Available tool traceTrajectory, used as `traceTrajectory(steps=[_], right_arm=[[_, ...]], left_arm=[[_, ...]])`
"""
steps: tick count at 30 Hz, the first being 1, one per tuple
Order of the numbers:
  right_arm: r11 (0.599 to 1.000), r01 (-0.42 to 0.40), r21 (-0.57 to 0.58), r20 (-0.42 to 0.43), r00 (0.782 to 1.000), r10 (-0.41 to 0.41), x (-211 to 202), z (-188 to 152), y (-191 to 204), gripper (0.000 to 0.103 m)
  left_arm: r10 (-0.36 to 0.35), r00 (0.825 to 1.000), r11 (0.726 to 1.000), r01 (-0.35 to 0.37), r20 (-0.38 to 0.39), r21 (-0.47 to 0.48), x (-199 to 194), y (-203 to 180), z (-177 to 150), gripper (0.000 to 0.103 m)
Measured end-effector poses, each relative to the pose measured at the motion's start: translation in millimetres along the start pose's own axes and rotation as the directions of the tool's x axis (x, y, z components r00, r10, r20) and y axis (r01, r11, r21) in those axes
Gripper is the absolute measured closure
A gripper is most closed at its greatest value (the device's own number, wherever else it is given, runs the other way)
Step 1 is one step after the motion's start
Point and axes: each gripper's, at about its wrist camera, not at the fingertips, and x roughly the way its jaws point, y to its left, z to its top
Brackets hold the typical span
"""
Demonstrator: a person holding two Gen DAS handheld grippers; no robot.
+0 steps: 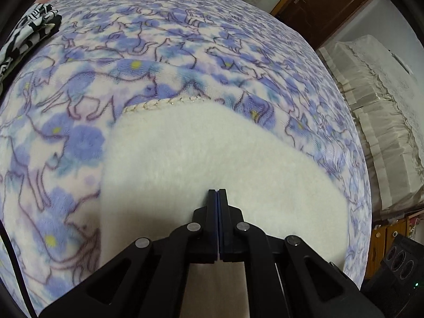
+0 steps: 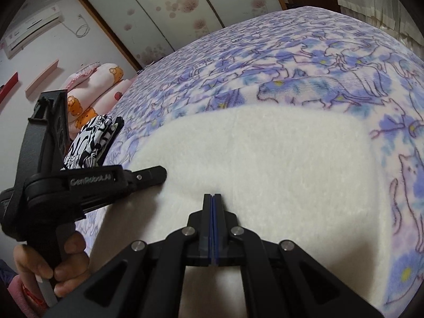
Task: Fold large clothes
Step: 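Press the folded cardigan flat with the closed tips of both tools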
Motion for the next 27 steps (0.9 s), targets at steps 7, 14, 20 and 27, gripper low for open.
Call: traceTrajectory(steps=[7,14,20,27], right_arm=[[0.993,0.05,0.103,0.06,0.997,-0.056,9,23,-17,0.103],[0.978,0.04,0.205,0.128,0.989,-0.068,-5,8,-54,0.103],[0.961,0.073,0.268,0.186,0.974,-0.126,-26,-12,-76,0.103],[0.95,0.161,0.268,0.195,0.956,-0.217,-37,-13,-73,0.103]], left_arm=[[0.03,0.995,0.998,-0.036,0.1,0.055,-8,-9,-31,0.102],[-0.013,0.994,0.998,0.007,0.107,0.055,-13,-7,-36,0.102],[-0.015,0.992,0.998,0.007,0.128,0.063,-18,-8,-40,0.102],[-0.015,0.989,1.0,0.013,0.146,0.015,-24,1,-41,0.102]])
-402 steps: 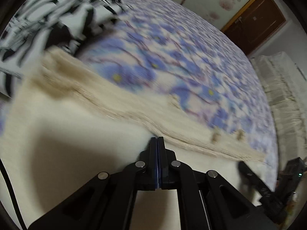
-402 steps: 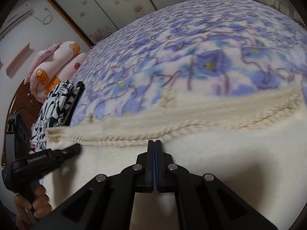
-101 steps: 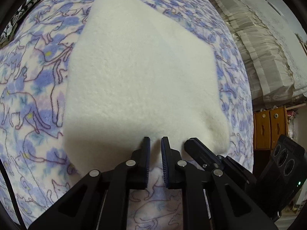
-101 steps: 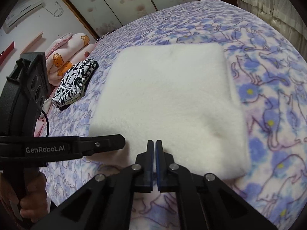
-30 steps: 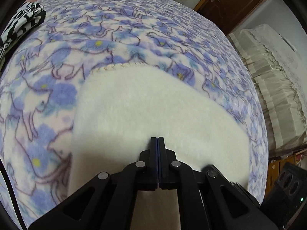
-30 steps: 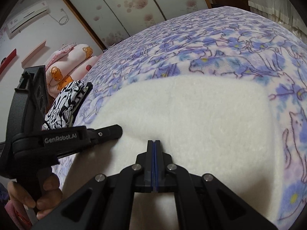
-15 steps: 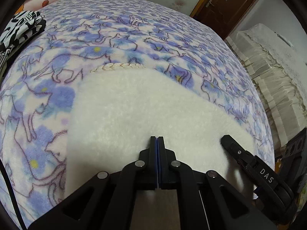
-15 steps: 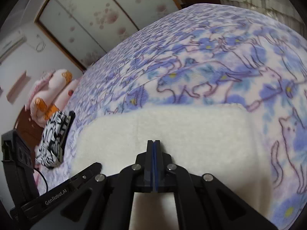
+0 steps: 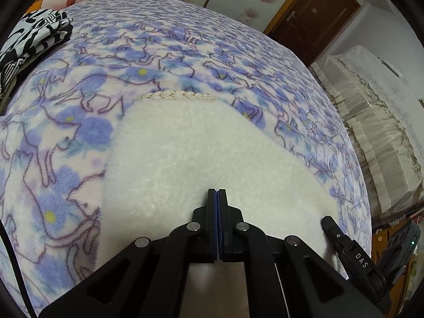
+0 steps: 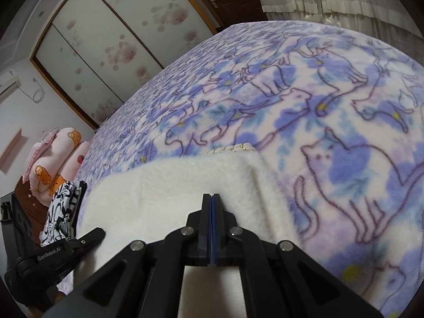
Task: Fold large clothes
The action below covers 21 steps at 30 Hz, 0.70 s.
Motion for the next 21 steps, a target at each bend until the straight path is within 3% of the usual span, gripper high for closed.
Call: traceTrajectory(steps=[5,8,11,14,16,18,21], right_arm=[[0.994,0.102,-0.037,0.039,0.994,-0.1,-12,-1,3,0.103],[0.983,0.152,-0.101,0.029,0.988,-0.15,-14,5,10,0.103],[0.948,0.286,-0.143,0.044,0.958,-0.282,-25,14,11,0.103],[0.951,0.287,-0.111,-0.01,0.957,-0.29,-36,25,-8,0.103],[0.96,0.26,-0.106,-0.037,0.963,-0.265,-47,31,-19,0.103],[0.968,0.225,-0.115,-0.075,0.969,-0.234,-59,35,-28,0.103],[0.983,0.16,-0.093,-0.164,0.971,-0.173,-73,33,-39,0.094]], left_arm=[[0.03,1.0,0.999,-0.029,-0.003,0.022,-6,2,2,0.102],[0.09,0.996,0.994,-0.091,0.005,0.058,-16,2,5,0.102],[0.144,0.989,0.986,-0.142,-0.023,0.083,-28,6,12,0.102],[0.177,0.981,0.979,-0.168,-0.076,0.117,-39,11,21,0.102],[0.24,0.966,0.964,-0.224,-0.1,0.146,-48,15,26,0.093],[0.258,0.958,0.959,-0.239,-0.123,0.155,-56,20,27,0.086],[0.248,0.953,0.966,-0.23,-0.172,0.116,-71,35,25,0.062]])
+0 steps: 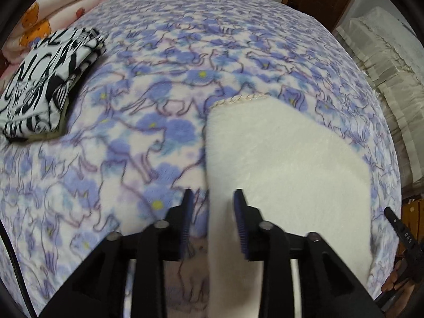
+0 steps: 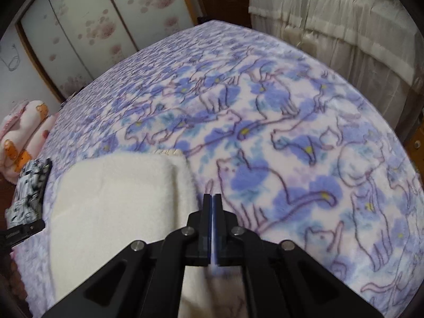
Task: Fold large clothes
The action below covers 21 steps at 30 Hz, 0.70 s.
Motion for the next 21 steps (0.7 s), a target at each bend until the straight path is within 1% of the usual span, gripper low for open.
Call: traceTrajectory(steps=[1,2,3,4,5,6,7,8,9,10,11,13,14,15,16,17,18,19,21], right_arm=[[1.0,-0.007,0.001,-0.027,1.0,0.007,-2,-3,-1,0.093],[1.0,-0.024,0.0,-0.062,0.998,0.024,-5,-7,-5,0.092],[0.999,-0.044,-0.002,-0.083,0.996,0.043,-6,-10,-6,0.089],[0.998,-0.064,0.001,-0.102,0.993,0.064,-10,-15,-8,0.087],[0.997,-0.081,0.003,-0.118,0.99,0.081,-12,-21,-9,0.079],[0.995,-0.096,0.008,-0.13,0.987,0.096,-15,-26,-11,0.068],[0.993,-0.114,0.015,-0.143,0.983,0.115,-17,-31,-13,0.062],[0.99,-0.138,0.025,-0.156,0.978,0.141,-19,-37,-14,0.053],[0.986,-0.162,0.038,-0.17,0.971,0.166,-20,-41,-16,0.05],[0.981,-0.185,0.055,-0.185,0.964,0.192,-21,-45,-17,0.049],[0.974,-0.211,0.079,-0.204,0.953,0.223,-21,-50,-19,0.046],[0.959,-0.249,0.136,-0.232,0.933,0.275,-19,-59,-23,0.04],[0.949,-0.266,0.172,-0.242,0.922,0.303,-17,-64,-26,0.034],[0.936,-0.279,0.216,-0.251,0.91,0.329,-14,-69,-29,0.029],[0.926,-0.282,0.252,-0.264,0.9,0.346,-10,-73,-31,0.028],[0.909,-0.287,0.303,-0.284,0.883,0.373,-5,-79,-35,0.027],[0.896,-0.289,0.336,-0.296,0.871,0.392,0,-82,-37,0.027],[0.883,-0.292,0.367,-0.299,0.862,0.41,4,-86,-39,0.026],[0.859,-0.306,0.41,-0.296,0.847,0.442,9,-93,-41,0.024]], left_arm=[[-0.009,1.0,1.0,0.009,-0.007,-0.015,-3,5,-4,0.05],[-0.021,1.0,0.999,0.02,-0.008,-0.03,-8,10,-9,0.044],[-0.032,0.999,0.999,0.031,-0.013,-0.042,-11,15,-14,0.042],[-0.04,0.999,0.998,0.039,-0.024,-0.055,-13,19,-19,0.038],[-0.052,0.998,0.996,0.049,-0.041,-0.068,-14,23,-26,0.036],[-0.068,0.996,0.995,0.063,-0.056,-0.083,-15,27,-32,0.036],[-0.087,0.993,0.992,0.079,-0.074,-0.1,-16,32,-40,0.035],[-0.097,0.992,0.99,0.087,-0.086,-0.108,-15,33,-44,0.032],[-0.11,0.988,0.989,0.098,-0.105,-0.115,-15,35,-51,0.03],[-0.123,0.985,0.987,0.108,-0.122,-0.12,-14,36,-56,0.027],[-0.141,0.98,0.984,0.124,-0.138,-0.127,-13,37,-62,0.026],[-0.189,0.968,0.975,0.164,-0.163,-0.153,-12,39,-73,0.023],[-0.199,0.965,0.972,0.172,-0.171,-0.161,-11,39,-76,0.02],[-0.214,0.96,0.967,0.183,-0.182,-0.175,-8,40,-80,0.019],[-0.234,0.953,0.962,0.197,-0.195,-0.191,-4,41,-82,0.018],[-0.25,0.946,0.957,0.209,-0.205,-0.201,-2,41,-83,0.018],[-0.275,0.936,0.949,0.229,-0.22,-0.215,2,42,-85,0.018],[-0.308,0.919,0.94,0.253,-0.247,-0.23,8,41,-87,0.018],[-0.338,0.898,0.932,0.279,-0.28,-0.231,15,38,-90,0.015]])
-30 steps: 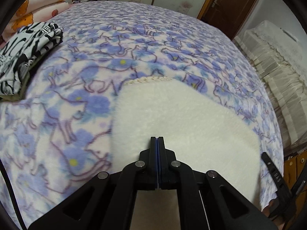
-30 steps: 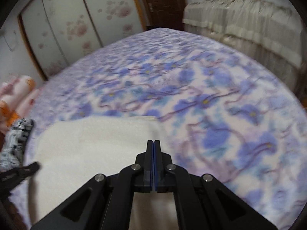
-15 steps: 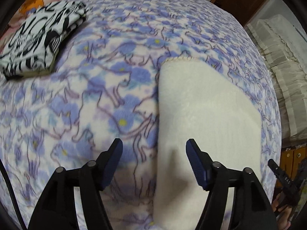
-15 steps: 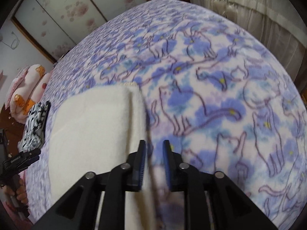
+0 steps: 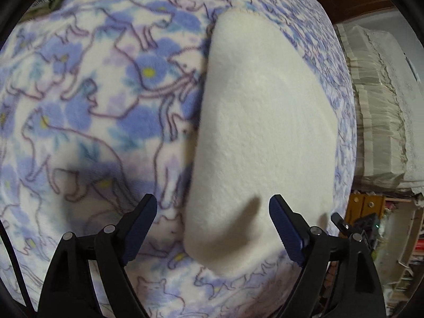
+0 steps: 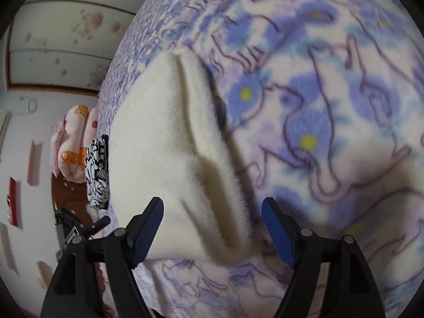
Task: Fold large clothes
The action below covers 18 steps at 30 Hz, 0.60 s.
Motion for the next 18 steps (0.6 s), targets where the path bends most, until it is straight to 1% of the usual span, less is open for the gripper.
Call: traceTrajectory(steps=[1,2,6,9,11,15,16,18], right_arm=[[1.0,-0.016,0.019,-0.009,1.0,0.016,3,-1,-3,0.022],[0.999,-0.033,0.041,-0.023,0.999,0.034,7,-2,-7,0.02],[0.993,-0.091,0.074,-0.066,0.993,0.096,20,-3,-16,0.018],[0.993,-0.108,0.056,-0.095,0.989,0.113,28,0,-22,0.017],[0.991,-0.124,0.054,-0.112,0.985,0.129,33,3,-25,0.015],[0.981,-0.181,0.065,-0.152,0.97,0.188,42,13,-30,0.003],[0.98,-0.189,0.062,-0.162,0.967,0.196,45,15,-29,0.003],[0.977,-0.202,0.06,-0.18,0.961,0.21,50,21,-27,0.003]], left_arm=[[-0.006,1.0,1.0,0.006,-0.023,0.008,4,0,-1,0.009],[-0.009,0.999,1.0,0.01,-0.053,0.018,10,-1,-1,0.006],[-0.004,0.989,0.999,0.012,-0.147,0.05,33,-5,-2,0.006],[-0.04,0.979,0.996,0.054,-0.202,0.066,49,-10,0,0.003],[-0.068,0.974,0.994,0.085,-0.216,0.07,58,-12,4,0.002],[-0.116,0.965,0.987,0.138,-0.234,0.079,75,-19,13,0.002],[-0.127,0.963,0.985,0.15,-0.237,0.082,79,-22,15,0.002],[-0.127,0.962,0.984,0.153,-0.24,0.093,83,-25,19,0.0]])
